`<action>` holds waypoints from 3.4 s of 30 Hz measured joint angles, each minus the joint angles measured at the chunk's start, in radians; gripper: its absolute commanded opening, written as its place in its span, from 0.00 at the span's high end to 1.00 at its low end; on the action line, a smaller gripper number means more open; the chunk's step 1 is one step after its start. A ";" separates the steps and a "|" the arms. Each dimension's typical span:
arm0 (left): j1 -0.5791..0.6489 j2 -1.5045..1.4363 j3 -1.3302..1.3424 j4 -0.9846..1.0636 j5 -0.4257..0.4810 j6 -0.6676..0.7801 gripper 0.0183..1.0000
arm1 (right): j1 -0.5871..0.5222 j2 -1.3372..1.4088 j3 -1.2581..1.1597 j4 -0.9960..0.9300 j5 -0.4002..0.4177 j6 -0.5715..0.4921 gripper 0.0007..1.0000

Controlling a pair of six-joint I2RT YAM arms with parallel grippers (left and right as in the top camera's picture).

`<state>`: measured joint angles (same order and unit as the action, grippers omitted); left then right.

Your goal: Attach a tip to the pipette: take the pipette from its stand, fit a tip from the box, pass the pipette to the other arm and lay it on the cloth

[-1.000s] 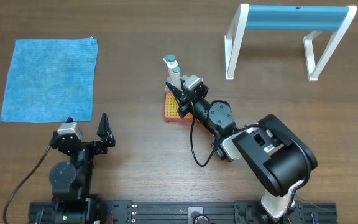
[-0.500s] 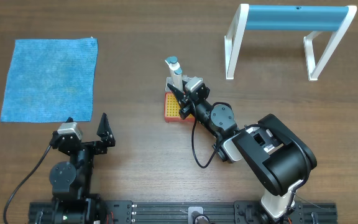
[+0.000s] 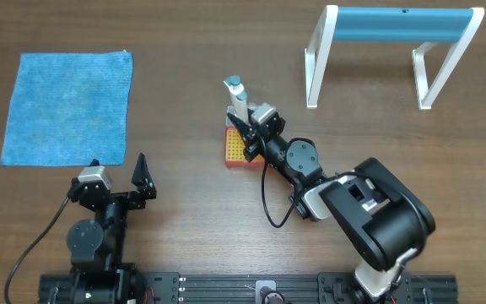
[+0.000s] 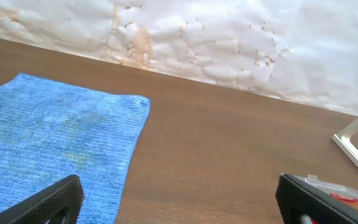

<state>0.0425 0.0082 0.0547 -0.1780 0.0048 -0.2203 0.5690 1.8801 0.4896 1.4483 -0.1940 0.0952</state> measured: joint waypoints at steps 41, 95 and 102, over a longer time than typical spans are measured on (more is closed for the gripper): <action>-0.004 0.822 0.235 0.927 0.838 -1.088 0.00 | -0.070 -0.738 0.435 -1.682 -0.476 0.529 0.92; 0.436 2.257 2.388 -1.179 0.149 0.358 0.99 | -0.443 -0.726 0.439 -1.988 -0.416 0.426 0.17; 0.393 2.485 2.411 -1.185 -0.035 0.597 0.99 | -0.313 -0.726 0.439 -1.929 -0.303 0.563 0.17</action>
<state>0.4358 2.4935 2.4653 -1.3632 -0.0299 0.3763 0.2562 1.1538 0.9287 -0.4805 -0.4973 0.6579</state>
